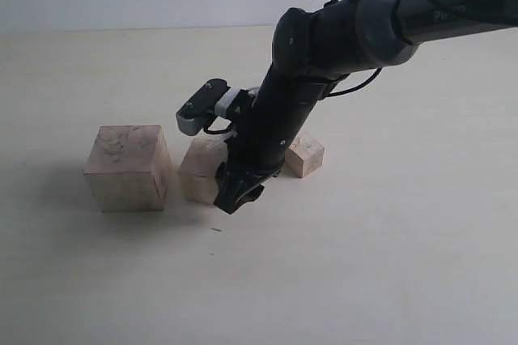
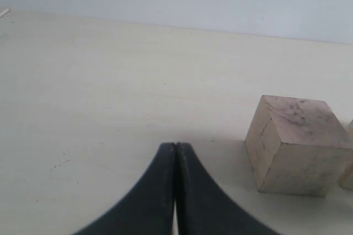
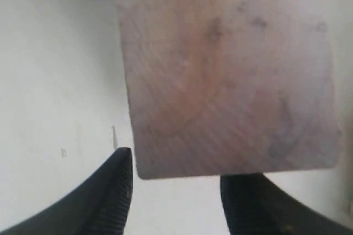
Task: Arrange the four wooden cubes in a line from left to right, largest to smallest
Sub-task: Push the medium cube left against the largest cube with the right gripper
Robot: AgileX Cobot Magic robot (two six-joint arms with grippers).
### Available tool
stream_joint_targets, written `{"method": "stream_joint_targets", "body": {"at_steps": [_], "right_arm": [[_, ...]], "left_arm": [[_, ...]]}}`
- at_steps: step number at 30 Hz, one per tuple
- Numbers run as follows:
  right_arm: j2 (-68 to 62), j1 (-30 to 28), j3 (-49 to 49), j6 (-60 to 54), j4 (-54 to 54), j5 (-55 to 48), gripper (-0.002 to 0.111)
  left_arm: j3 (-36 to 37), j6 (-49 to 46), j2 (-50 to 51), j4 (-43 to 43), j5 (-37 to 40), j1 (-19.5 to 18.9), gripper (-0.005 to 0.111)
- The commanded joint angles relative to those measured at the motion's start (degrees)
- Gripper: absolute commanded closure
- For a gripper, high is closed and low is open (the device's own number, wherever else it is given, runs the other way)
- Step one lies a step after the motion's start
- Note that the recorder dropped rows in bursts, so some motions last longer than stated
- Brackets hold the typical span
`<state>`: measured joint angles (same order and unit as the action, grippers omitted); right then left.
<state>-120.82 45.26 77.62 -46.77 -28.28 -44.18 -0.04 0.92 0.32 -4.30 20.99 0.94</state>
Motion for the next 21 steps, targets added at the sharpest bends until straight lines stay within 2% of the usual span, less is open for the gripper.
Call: {"method": "stream_joint_targets", "body": {"at_steps": [1,5,21], "right_arm": [[0.1,0.3,1.1,0.5,-0.1,3.6,0.060],[0.1,0.3,2.9,0.6,2.4,4.1,0.060],[0.0,0.7,3.0,0.8,-3.1,2.4,0.060]], "left_arm": [[0.0,0.2,-0.3,0.2,-0.5,0.3,0.107],[0.0,0.2,-0.3,0.2,-0.5,0.3,0.107],[0.0,0.2,-0.3,0.2,-0.5,0.3,0.107]]}}
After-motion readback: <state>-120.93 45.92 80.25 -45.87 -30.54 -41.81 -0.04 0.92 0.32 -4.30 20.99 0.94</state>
